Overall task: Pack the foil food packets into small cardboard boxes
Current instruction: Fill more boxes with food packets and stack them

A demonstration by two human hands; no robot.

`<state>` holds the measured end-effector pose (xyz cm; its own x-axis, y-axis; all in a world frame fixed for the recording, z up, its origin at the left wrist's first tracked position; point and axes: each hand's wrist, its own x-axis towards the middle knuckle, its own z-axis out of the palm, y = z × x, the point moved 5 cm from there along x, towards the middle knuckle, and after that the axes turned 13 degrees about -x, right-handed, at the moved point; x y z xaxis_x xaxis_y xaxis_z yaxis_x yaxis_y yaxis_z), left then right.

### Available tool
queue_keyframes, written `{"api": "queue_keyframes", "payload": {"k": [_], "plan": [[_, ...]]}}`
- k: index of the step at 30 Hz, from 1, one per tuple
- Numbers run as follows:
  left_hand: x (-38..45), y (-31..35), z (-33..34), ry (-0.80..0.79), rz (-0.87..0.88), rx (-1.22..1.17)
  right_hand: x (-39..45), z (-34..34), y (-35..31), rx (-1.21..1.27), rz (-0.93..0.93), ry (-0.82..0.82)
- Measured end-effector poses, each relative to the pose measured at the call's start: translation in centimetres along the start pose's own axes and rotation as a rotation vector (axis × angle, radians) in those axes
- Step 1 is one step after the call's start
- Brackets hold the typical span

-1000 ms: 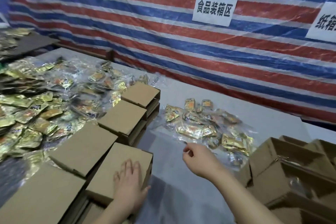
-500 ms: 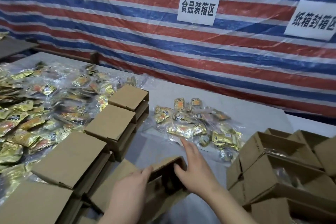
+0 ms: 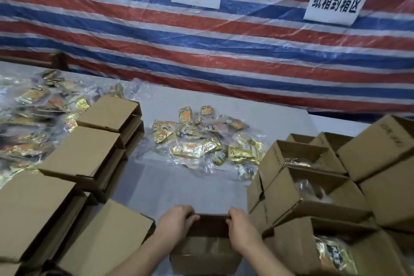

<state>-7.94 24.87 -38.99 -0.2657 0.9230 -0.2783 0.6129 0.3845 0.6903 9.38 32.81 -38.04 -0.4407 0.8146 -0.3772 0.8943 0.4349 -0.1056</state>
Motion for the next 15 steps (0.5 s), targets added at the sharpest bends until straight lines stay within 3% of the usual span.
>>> {"api": "queue_keyframes", "payload": {"k": [6,9,12,15], "plan": [[1.2,-1.5,2.8,0.042,0.12,0.03,0.6,2.8,0.9,0.031,0.082,-0.002],[1.6,-1.5,2.5,0.124,0.153,-0.085,0.4,2.7,1.1,0.079,0.137,-0.017],[5.8,-1.6,-0.2,0.253,0.17,-0.069,0.7,1.7,1.6,0.06,0.248,0.076],[13.4,-1.7,-2.6,0.167,0.144,0.112,1.2,0.5,1.6,0.064,0.32,0.2]]}}
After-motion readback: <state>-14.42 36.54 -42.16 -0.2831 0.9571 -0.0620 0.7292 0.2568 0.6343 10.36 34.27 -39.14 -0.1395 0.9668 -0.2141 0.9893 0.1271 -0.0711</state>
